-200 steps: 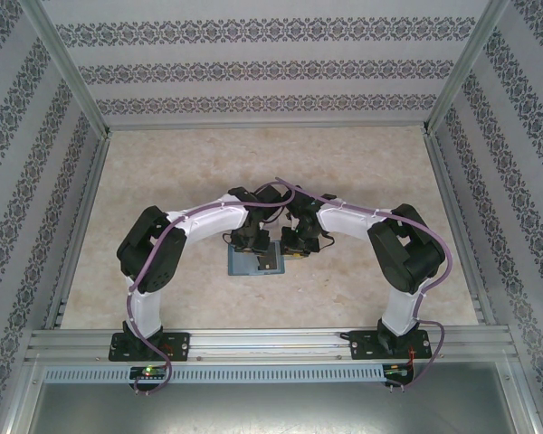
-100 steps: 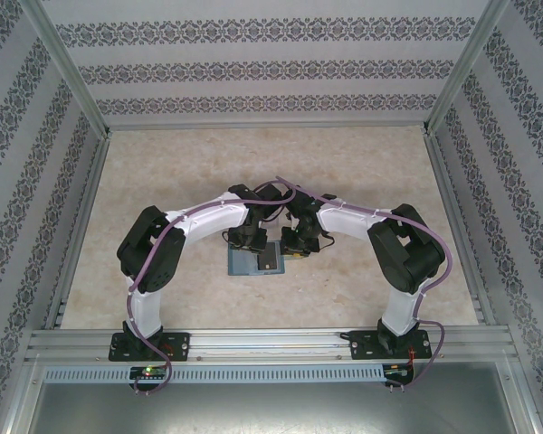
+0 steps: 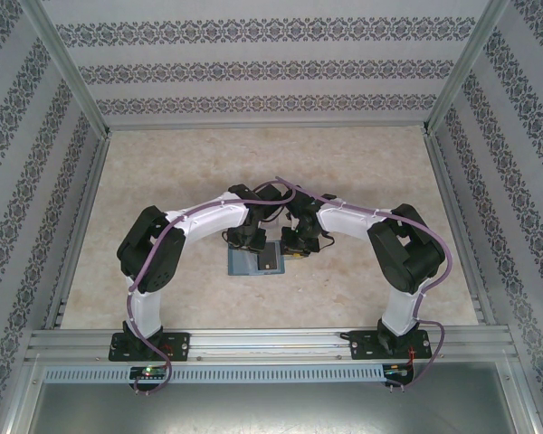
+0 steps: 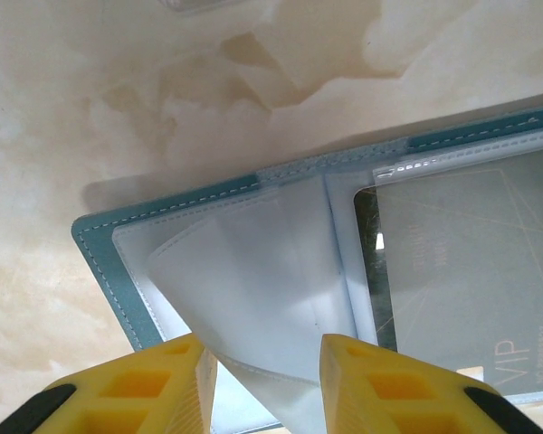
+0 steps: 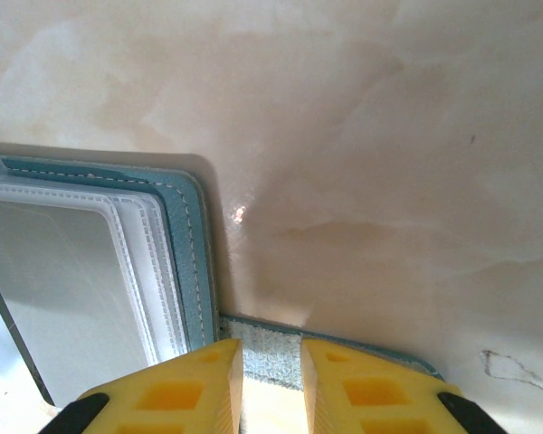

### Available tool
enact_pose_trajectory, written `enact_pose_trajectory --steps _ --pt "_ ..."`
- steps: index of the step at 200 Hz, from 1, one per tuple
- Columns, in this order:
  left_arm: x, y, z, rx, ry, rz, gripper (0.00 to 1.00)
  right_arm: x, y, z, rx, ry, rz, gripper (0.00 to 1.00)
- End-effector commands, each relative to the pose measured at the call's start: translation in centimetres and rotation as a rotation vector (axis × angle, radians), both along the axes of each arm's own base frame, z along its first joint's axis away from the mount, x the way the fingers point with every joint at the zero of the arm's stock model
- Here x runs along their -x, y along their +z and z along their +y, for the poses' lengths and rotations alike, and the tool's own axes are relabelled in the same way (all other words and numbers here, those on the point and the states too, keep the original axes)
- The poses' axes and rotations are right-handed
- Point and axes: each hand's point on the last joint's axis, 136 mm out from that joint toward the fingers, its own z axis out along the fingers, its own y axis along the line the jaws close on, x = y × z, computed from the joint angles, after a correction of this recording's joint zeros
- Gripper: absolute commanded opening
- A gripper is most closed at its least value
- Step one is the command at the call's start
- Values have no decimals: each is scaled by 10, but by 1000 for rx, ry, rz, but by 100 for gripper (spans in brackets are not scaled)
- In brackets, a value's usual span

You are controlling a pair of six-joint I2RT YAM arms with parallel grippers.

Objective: Take the credit cards out of the card holder

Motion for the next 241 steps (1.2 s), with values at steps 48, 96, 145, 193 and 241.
enact_pose_trajectory --steps 48,96,145,193,241 --pt "1 21 3 -18 -18 -34 34 1 -7 -6 29 9 28 25" --pt "0 23 3 -13 -15 -52 23 2 -7 -8 32 6 25 25" --pt "-3 30 -4 49 -15 -88 13 2 -8 -10 33 -4 22 25" --pt "-2 28 -33 213 -52 -84 4 3 -8 -10 32 -7 25 25" --pt "2 26 -49 317 -59 -70 4 4 -8 -11 33 -6 27 25"
